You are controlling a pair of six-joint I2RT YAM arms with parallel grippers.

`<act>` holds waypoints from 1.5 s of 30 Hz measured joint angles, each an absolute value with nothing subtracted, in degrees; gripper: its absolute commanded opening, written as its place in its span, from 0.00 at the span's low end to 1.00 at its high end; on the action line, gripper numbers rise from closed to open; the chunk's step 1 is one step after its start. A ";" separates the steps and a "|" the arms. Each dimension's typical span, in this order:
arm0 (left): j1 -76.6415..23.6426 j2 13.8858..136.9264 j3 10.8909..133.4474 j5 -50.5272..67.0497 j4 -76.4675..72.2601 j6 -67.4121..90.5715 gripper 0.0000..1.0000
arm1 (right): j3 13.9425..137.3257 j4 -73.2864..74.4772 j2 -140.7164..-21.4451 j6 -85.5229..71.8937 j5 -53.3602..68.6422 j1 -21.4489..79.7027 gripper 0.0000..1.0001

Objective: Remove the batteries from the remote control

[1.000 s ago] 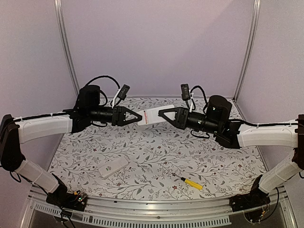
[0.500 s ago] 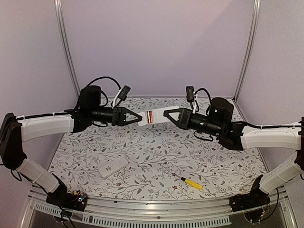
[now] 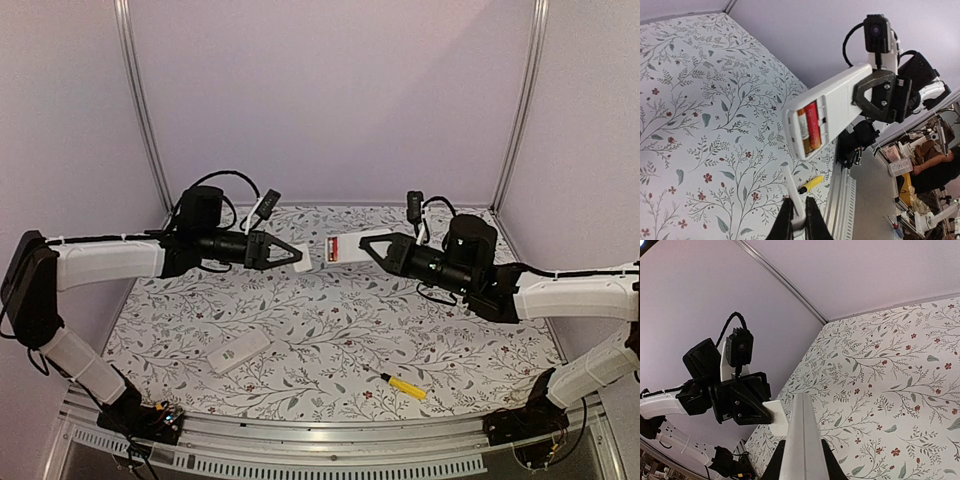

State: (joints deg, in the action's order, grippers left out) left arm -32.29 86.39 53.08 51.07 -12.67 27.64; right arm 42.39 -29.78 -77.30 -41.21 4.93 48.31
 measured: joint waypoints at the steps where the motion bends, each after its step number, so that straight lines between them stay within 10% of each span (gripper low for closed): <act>1: -32.29 87.00 53.52 49.50 -11.20 27.18 0.03 | 42.37 -29.76 -77.25 -41.30 4.84 48.29 0.00; 12: -32.58 98.35 58.81 37.41 3.66 24.40 0.04 | 40.99 -28.40 -75.22 -42.41 3.68 48.29 0.00; 28: -32.58 101.91 61.23 31.66 9.80 23.03 0.79 | 40.49 -24.86 -74.19 -42.61 1.74 48.29 0.00; 45: -31.55 83.50 58.96 18.59 7.68 20.99 0.88 | 47.48 -8.69 -81.06 -37.63 16.27 45.36 0.00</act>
State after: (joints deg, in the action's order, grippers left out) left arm -31.55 83.50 58.96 18.59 7.68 20.99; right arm 47.48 -8.69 -81.06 -37.63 16.27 45.36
